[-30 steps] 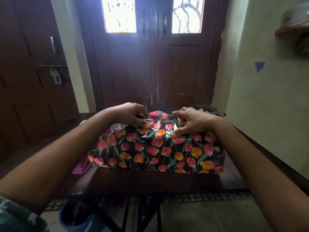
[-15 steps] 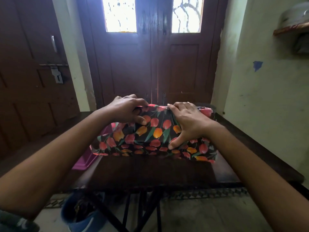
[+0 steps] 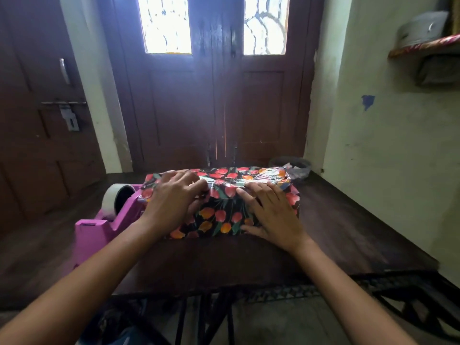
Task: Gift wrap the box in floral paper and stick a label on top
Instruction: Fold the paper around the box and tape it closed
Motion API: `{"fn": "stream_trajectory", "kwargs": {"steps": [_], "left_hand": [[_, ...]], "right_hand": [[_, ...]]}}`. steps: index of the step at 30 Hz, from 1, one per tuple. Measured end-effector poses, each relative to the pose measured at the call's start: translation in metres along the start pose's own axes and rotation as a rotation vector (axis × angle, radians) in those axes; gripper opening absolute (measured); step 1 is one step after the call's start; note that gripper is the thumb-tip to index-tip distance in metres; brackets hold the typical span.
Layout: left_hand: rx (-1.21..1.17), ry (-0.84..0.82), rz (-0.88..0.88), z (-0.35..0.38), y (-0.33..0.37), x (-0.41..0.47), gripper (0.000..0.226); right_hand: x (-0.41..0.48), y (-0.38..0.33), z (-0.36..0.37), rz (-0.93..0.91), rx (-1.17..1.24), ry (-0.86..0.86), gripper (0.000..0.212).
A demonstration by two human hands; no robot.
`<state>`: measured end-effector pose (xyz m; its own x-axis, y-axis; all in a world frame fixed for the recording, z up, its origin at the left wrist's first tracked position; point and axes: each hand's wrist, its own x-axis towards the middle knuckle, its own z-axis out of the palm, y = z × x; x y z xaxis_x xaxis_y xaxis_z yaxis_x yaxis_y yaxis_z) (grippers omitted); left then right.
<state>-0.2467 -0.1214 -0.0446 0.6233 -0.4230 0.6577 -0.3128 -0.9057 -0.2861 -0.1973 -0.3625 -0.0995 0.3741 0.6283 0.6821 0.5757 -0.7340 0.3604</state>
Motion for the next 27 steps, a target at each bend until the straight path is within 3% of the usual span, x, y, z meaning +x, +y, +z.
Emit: {"fn": "stream_trajectory", "kwargs": {"steps": [4,7,10,15,19,23,27], "left_hand": [[-0.141,-0.044,-0.018,-0.005,0.003,0.014,0.013],[-0.168,-0.101,-0.078,-0.005,0.001,0.022,0.009],[-0.200,-0.172,-0.171,-0.008,-0.002,0.029,0.009],[-0.339,-0.220,-0.289,-0.010,-0.008,0.041,0.004],[-0.351,-0.259,-0.286,-0.010,-0.010,0.046,0.005],[-0.342,-0.213,-0.270,-0.013,-0.008,0.051,0.004],[-0.334,-0.141,-0.304,-0.018,-0.004,0.065,0.007]], "right_hand": [[0.010,-0.009,-0.006,0.075,-0.037,0.144,0.081],[0.015,-0.017,-0.004,-0.008,-0.116,0.233,0.067],[0.017,-0.024,0.004,-0.088,-0.174,0.226,0.053],[0.015,-0.032,0.016,0.022,-0.156,0.273,0.037],[0.015,-0.036,0.019,0.039,-0.155,0.216,0.042],[0.021,-0.035,0.010,0.129,-0.070,0.083,0.070],[0.030,-0.035,0.006,0.172,0.007,0.097,0.067]]}}
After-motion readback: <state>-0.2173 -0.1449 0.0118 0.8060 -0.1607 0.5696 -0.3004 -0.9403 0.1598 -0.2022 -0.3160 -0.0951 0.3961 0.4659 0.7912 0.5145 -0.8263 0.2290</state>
